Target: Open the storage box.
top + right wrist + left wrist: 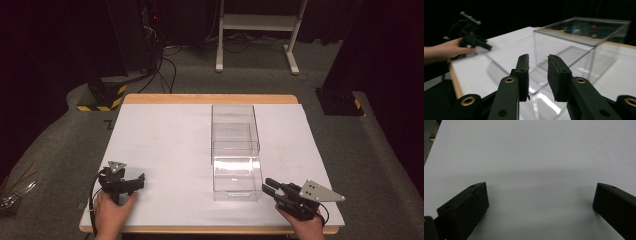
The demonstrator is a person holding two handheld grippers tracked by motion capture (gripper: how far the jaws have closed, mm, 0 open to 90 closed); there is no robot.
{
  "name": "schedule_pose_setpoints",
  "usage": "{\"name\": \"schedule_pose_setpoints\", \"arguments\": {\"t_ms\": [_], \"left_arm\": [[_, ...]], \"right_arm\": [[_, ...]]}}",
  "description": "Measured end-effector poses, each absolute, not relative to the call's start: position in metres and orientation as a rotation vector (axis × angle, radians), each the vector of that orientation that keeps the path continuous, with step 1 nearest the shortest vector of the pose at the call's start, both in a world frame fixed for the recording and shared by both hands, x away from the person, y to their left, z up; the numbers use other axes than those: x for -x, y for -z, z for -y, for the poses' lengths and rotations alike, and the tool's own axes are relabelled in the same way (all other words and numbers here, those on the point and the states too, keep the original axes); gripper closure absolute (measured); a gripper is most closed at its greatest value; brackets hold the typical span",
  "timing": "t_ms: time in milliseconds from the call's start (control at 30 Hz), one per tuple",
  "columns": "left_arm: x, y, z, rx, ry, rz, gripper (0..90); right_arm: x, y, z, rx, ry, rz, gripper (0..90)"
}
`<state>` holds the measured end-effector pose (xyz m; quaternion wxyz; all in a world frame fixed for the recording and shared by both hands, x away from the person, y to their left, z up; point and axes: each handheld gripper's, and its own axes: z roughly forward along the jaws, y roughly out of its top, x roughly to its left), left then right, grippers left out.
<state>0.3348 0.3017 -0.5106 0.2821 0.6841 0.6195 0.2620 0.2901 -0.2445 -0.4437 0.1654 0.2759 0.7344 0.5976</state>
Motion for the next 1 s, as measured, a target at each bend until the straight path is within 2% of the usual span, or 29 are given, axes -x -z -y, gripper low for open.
{"name": "schedule_pose_setpoints", "arguments": {"t_ms": [567, 1000], "left_arm": [[-0.335, 0.511, -0.302, -1.832, -0.702, -1.659, 0.4], [-0.335, 0.511, -0.302, -1.836, -0.703, -1.657, 0.4]], "right_arm": [[-0.323, 0.473, 0.265, -1.099, -1.299, -1.939, 53.0], [-0.333, 0.497, 0.275, -1.238, -1.077, -1.961, 45.8]]}}
